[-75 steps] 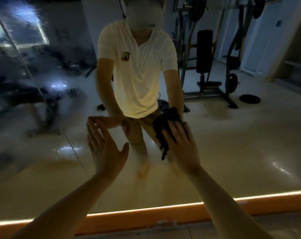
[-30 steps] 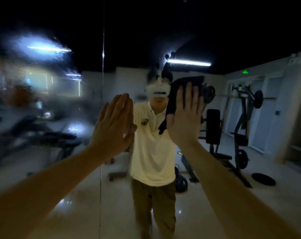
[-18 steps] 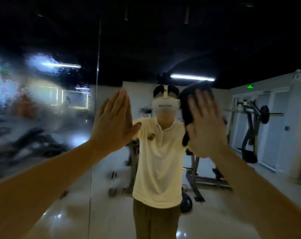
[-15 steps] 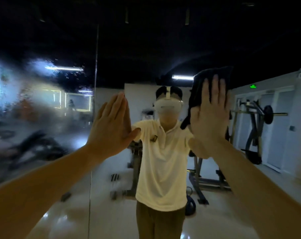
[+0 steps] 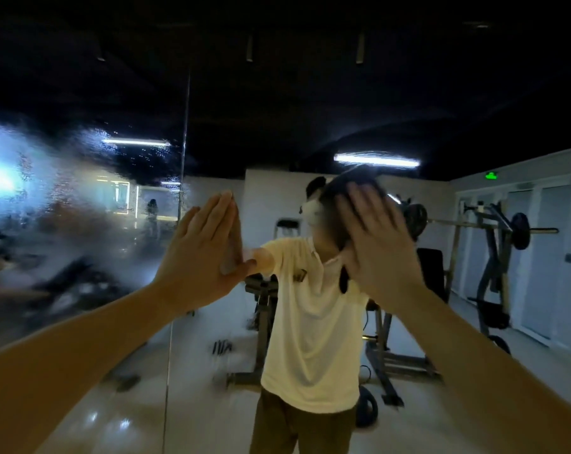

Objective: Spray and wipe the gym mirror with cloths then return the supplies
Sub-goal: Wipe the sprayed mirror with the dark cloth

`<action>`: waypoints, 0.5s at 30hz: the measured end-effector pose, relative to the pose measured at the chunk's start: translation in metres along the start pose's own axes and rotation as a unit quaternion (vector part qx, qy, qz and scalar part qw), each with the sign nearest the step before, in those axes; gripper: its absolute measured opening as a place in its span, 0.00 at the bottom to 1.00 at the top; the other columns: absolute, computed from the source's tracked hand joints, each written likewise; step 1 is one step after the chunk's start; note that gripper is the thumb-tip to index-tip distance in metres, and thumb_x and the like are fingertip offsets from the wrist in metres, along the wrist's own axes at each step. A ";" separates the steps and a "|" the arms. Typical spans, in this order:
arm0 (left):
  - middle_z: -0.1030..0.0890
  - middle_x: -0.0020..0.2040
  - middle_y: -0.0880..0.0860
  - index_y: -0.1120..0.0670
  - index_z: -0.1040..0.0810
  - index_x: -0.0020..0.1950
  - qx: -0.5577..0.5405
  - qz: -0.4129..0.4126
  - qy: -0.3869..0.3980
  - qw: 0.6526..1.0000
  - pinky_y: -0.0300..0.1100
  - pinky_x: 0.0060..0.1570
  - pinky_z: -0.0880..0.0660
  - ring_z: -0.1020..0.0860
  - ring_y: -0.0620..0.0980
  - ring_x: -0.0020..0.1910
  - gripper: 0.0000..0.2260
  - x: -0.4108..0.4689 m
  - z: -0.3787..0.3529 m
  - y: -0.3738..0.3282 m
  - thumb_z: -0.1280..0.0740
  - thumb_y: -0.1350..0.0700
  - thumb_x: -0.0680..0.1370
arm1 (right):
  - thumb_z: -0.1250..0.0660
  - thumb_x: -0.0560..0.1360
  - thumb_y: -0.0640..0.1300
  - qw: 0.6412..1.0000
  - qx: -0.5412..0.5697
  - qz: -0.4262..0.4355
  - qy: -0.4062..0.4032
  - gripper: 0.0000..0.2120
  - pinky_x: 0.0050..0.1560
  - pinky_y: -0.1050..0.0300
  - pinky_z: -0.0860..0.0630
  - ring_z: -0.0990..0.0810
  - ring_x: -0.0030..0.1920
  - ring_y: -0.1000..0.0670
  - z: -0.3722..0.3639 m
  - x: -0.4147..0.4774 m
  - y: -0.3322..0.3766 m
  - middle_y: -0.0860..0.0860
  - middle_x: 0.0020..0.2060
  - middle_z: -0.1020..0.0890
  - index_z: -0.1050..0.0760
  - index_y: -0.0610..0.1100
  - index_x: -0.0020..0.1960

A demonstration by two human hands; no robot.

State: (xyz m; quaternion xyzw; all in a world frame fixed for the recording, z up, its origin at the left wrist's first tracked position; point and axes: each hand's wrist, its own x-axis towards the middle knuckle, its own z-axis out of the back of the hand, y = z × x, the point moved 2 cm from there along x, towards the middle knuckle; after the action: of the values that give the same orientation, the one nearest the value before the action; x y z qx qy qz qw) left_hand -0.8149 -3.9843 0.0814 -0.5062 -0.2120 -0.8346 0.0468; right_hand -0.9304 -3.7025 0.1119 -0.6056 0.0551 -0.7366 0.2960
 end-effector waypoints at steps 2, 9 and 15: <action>0.45 0.84 0.63 0.65 0.46 0.83 -0.004 -0.001 -0.001 1.000 0.61 0.80 0.42 0.44 0.61 0.83 0.49 0.000 -0.004 0.001 0.48 0.26 0.79 | 0.51 0.82 0.51 0.992 0.035 -0.118 -0.017 0.32 0.82 0.39 0.51 0.52 0.83 0.42 0.006 -0.001 -0.032 0.42 0.83 0.48 0.49 0.43 0.84; 0.35 0.80 0.64 0.65 0.36 0.79 -0.034 -0.067 -0.030 0.997 0.63 0.76 0.36 0.35 0.63 0.79 0.41 0.002 0.007 0.018 0.42 0.32 0.81 | 0.50 0.78 0.49 0.955 0.075 -0.283 -0.044 0.35 0.82 0.38 0.54 0.51 0.83 0.40 0.013 0.036 -0.003 0.41 0.83 0.48 0.48 0.41 0.84; 0.32 0.79 0.62 0.62 0.35 0.79 -0.047 -0.058 -0.097 0.992 0.67 0.76 0.38 0.34 0.64 0.78 0.40 0.011 0.011 0.087 0.34 0.35 0.78 | 0.54 0.77 0.51 0.977 0.035 -0.209 -0.029 0.36 0.81 0.38 0.51 0.53 0.83 0.40 0.018 0.117 0.094 0.40 0.83 0.50 0.51 0.41 0.84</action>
State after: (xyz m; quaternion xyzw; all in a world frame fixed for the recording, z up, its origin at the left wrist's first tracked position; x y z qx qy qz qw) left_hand -0.7855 -4.0572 0.1226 -0.5734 -0.2051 -0.7919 -0.0462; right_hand -0.8900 -3.8336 0.1760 -0.6139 -0.1071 -0.7659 0.1585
